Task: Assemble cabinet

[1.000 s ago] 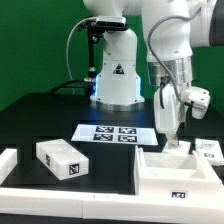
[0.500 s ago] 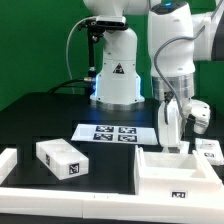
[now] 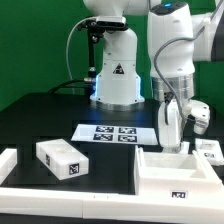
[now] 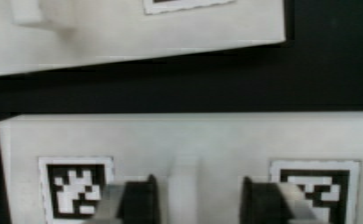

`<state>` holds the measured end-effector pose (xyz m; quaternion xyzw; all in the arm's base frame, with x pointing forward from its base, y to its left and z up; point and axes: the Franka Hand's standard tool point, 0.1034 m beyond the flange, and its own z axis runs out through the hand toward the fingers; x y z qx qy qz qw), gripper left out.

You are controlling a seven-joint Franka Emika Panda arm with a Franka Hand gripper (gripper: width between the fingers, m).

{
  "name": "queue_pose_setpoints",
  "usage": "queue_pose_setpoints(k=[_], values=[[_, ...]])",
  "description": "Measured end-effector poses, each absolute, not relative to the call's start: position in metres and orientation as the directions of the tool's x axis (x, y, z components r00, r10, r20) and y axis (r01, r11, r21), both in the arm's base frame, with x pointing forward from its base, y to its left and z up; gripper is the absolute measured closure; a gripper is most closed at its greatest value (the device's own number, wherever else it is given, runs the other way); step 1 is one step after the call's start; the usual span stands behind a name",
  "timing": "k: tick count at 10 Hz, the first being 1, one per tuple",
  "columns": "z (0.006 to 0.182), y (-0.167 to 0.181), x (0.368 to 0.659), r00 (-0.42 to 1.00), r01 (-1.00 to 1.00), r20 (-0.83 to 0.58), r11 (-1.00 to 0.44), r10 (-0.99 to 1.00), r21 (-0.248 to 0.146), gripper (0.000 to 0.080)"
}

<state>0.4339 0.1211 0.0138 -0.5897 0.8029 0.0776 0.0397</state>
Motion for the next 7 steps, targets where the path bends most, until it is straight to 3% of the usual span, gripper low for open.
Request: queue_pose_setpoints(k=[1, 3, 5, 7], values=[[0.015, 0.121, 0.435, -0.297, -0.955, -0.157, 0.289, -0.942, 0.073, 0.0733], [0.025, 0.119, 0.439, -0.166, -0.986, -0.17, 0.163, -0.971, 0.028, 0.0732], [0.053, 0.112, 0.44, 0.156, -0.987, -0.163, -0.145, -0.974, -0.075, 0.0732], [0.06, 0.12, 0.437, 0.351, -0.936, -0.136, -0.343, -0.927, -0.077, 0.0732]])
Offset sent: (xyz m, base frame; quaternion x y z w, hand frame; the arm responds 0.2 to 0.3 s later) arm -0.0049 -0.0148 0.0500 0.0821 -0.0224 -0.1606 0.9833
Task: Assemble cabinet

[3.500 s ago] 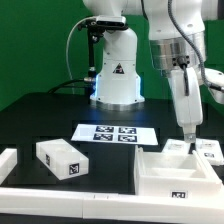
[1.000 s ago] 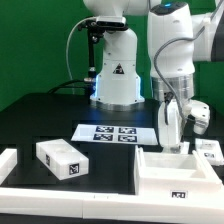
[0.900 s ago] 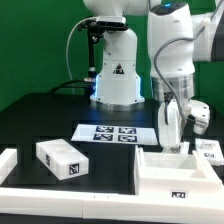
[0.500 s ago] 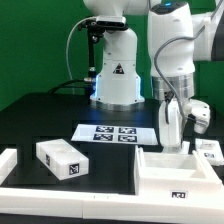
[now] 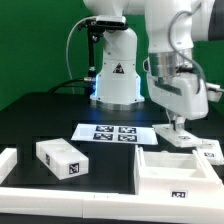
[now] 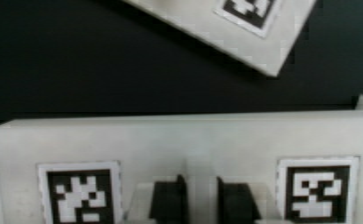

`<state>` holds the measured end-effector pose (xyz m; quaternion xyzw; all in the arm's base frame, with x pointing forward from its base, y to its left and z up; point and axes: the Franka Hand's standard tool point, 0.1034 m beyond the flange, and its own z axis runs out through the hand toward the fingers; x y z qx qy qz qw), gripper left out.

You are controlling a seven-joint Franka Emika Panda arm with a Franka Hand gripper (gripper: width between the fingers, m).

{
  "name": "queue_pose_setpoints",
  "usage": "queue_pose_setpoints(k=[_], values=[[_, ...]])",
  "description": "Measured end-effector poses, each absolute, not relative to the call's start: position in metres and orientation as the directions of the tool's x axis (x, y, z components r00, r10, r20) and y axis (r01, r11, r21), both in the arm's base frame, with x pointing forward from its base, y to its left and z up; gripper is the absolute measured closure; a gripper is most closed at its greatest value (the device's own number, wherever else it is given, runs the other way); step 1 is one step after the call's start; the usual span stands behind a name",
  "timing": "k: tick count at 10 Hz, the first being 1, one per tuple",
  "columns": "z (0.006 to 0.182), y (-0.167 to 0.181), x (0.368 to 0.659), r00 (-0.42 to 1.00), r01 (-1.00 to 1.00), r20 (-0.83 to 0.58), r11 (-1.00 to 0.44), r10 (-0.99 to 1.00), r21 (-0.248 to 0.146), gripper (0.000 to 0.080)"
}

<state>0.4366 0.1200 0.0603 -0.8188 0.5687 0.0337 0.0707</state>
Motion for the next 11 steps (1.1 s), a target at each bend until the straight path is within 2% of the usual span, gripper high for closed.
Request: queue_pose_setpoints(k=[3, 4, 6, 10, 11], values=[[0.059, 0.116, 0.438, 0.574, -0.818, -0.11, -0.564, -0.811, -0.109, 0.0732], [0.063, 0.108, 0.443, 0.746, -0.664, -0.068, -0.735, -0.662, -0.137, 0.0732], [0.065, 0.099, 0.449, 0.927, -0.369, 0.005, -0.916, -0.375, -0.157, 0.0732], [0.063, 0.103, 0.448, 0.997, -0.046, 0.048, -0.99, -0.053, -0.133, 0.0732], [0.065, 0.102, 0.45, 0.993, 0.109, 0.066, -0.988, 0.102, -0.112, 0.0732]])
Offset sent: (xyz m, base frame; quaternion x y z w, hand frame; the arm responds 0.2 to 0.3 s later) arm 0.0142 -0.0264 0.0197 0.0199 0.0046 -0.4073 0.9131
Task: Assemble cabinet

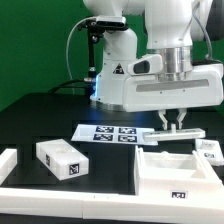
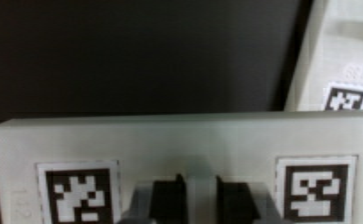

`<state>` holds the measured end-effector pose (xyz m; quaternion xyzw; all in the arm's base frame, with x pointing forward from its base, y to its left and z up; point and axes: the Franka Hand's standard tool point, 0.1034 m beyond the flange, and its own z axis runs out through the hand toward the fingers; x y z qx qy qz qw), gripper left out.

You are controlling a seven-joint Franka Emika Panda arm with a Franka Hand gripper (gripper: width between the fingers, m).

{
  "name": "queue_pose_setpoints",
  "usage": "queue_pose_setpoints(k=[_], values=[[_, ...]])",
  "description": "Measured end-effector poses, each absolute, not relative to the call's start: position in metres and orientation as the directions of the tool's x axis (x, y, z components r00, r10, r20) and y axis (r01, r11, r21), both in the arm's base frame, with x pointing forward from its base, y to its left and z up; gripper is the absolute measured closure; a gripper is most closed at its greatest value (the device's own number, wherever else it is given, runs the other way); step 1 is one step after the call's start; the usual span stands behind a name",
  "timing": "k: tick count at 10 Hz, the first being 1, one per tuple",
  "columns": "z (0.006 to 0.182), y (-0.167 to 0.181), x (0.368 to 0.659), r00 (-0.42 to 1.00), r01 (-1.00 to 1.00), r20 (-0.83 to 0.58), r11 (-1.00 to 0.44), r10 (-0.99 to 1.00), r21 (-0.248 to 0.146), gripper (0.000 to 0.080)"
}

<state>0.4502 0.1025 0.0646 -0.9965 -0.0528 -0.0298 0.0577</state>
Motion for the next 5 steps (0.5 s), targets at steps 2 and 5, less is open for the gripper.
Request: queue_pose_setpoints(k=[2, 5], values=[[0.0674, 0.1061, 0.4557, 0.875, 0.482, 0.088, -0.875, 0.477, -0.041, 0.0732], [0.0666, 0.1029, 0.4561, 0.766, 0.64, 0.082, -0.768, 0.638, -0.011, 0.0732]])
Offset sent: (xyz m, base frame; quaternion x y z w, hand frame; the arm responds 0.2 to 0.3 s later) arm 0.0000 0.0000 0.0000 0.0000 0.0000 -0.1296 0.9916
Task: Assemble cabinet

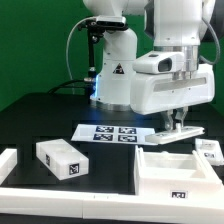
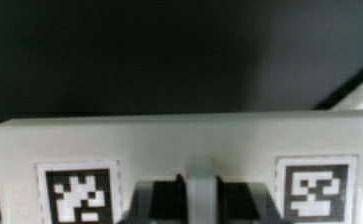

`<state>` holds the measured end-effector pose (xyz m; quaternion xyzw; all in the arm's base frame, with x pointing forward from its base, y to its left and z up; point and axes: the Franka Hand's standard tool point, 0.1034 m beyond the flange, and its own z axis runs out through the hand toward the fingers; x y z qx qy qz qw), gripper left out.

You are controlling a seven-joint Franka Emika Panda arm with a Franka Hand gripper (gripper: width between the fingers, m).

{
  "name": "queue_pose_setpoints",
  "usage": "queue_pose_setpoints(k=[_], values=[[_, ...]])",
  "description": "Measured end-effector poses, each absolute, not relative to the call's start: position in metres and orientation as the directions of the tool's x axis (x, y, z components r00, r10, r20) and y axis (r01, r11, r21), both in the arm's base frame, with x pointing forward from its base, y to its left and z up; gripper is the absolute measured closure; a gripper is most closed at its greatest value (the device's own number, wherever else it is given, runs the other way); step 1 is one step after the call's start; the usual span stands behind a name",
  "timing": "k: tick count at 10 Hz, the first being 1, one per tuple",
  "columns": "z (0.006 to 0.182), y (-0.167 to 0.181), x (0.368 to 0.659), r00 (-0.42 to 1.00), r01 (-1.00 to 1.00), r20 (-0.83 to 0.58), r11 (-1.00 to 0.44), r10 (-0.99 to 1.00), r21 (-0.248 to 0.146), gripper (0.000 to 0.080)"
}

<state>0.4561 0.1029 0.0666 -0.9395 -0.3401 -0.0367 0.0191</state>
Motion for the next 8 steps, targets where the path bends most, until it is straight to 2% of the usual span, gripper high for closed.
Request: queue_pose_setpoints(k=[2, 3, 4, 5, 8], values=[[0.067, 0.103, 0.457, 0.686, 0.726, 0.074, -0.688, 0.724, 0.008, 0.0732], [0.067, 0.113, 0.457, 0.539, 0.84, 0.046, -0.541, 0.841, 0.049, 0.0732], [0.066, 0.121, 0.456, 0.42, 0.905, 0.017, -0.42, 0.907, 0.072, 0.0732], [0.063, 0.124, 0.454, 0.329, 0.941, -0.007, -0.328, 0.944, 0.079, 0.0732], [0.063, 0.119, 0.454, 0.19, 0.979, -0.025, -0.188, 0.981, 0.08, 0.0732]])
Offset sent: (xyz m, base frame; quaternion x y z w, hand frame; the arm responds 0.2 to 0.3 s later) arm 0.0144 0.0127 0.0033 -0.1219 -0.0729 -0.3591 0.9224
